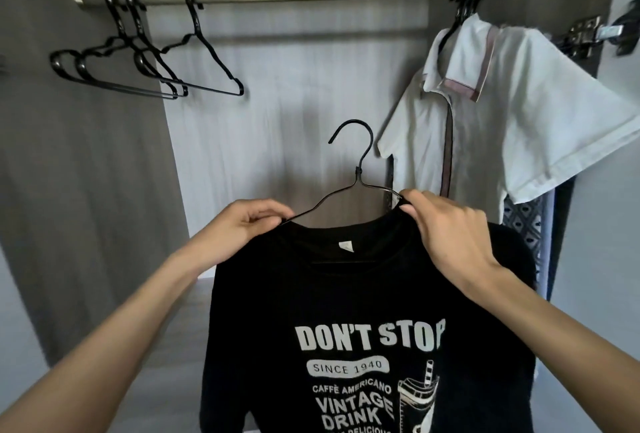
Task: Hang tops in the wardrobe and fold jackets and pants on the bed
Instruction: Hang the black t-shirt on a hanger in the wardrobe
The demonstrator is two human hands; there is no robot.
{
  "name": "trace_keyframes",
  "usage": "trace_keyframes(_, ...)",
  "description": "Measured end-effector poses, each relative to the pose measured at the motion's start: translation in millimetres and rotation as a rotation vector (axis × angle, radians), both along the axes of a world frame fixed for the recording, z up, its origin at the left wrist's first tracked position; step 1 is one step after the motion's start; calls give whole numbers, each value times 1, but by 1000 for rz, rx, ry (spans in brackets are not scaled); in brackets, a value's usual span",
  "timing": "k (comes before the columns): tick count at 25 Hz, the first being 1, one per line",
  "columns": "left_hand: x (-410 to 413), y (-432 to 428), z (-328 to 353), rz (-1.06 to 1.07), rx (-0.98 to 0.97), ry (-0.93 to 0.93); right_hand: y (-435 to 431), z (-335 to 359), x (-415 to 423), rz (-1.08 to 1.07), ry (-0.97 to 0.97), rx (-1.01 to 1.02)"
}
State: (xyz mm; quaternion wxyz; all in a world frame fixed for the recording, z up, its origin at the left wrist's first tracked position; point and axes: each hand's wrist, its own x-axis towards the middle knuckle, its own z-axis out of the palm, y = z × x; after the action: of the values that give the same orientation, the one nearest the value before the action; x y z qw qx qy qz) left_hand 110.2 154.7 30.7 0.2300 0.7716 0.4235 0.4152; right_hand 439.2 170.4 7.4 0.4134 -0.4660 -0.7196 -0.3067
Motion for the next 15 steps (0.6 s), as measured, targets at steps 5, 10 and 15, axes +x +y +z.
trace_keyframes(5,-21,-2,13,-115,-156,-25,-1,-4,-2,27,3,-29)
trace_keyframes(10,-29,-1,33,-138,-242,203,-1,-5,-2,76,7,-39)
trace_keyframes(15,-26,3,50,-136,-271,415,1,-10,-9,101,-37,-37)
